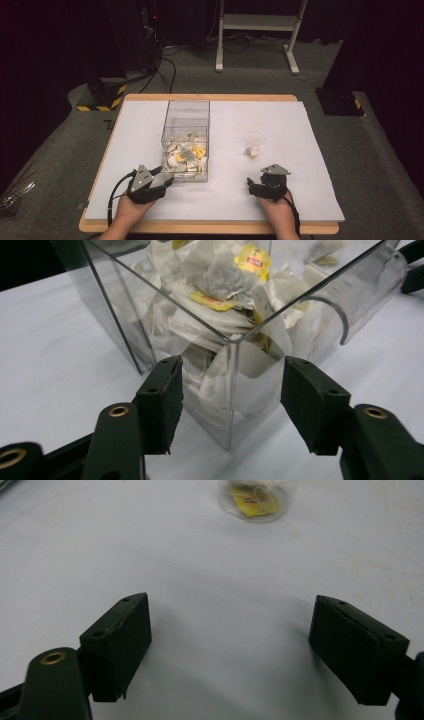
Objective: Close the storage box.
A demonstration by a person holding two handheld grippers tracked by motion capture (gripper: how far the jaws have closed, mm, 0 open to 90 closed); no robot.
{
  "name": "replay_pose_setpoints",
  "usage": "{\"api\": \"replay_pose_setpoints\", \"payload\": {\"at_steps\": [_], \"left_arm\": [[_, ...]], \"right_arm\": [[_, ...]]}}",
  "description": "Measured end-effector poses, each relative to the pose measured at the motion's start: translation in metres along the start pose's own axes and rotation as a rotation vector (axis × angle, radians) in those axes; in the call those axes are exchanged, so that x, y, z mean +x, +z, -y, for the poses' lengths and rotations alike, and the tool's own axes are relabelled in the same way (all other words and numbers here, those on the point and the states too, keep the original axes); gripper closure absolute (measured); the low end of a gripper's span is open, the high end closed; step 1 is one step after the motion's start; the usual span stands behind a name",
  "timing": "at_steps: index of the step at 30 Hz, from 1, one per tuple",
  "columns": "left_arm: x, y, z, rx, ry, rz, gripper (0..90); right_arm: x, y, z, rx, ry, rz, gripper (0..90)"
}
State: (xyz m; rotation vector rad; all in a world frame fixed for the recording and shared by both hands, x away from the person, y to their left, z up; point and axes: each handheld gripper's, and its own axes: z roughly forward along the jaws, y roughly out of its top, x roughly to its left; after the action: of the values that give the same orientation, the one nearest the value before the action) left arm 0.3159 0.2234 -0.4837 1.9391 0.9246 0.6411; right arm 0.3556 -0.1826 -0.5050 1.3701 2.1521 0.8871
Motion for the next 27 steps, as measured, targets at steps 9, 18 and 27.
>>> {"api": "replay_pose_setpoints", "payload": {"at_steps": [9, 18, 27], "left_arm": [[0.002, 0.012, -0.006, 0.023, 0.016, -0.076, 18.0], [0.016, 0.03, -0.015, 0.01, -0.016, -0.108, 15.5], [0.03, 0.047, -0.018, -0.016, -0.072, -0.123, 13.5]], "right_arm": [[0.0, 0.0, 0.0, 0.003, 0.004, -0.002, 17.2], [-0.001, 0.0, 0.0, 0.004, 0.001, -0.004, 17.1], [0.0, 0.0, 0.0, 0.002, 0.001, -0.002, 17.2]]}}
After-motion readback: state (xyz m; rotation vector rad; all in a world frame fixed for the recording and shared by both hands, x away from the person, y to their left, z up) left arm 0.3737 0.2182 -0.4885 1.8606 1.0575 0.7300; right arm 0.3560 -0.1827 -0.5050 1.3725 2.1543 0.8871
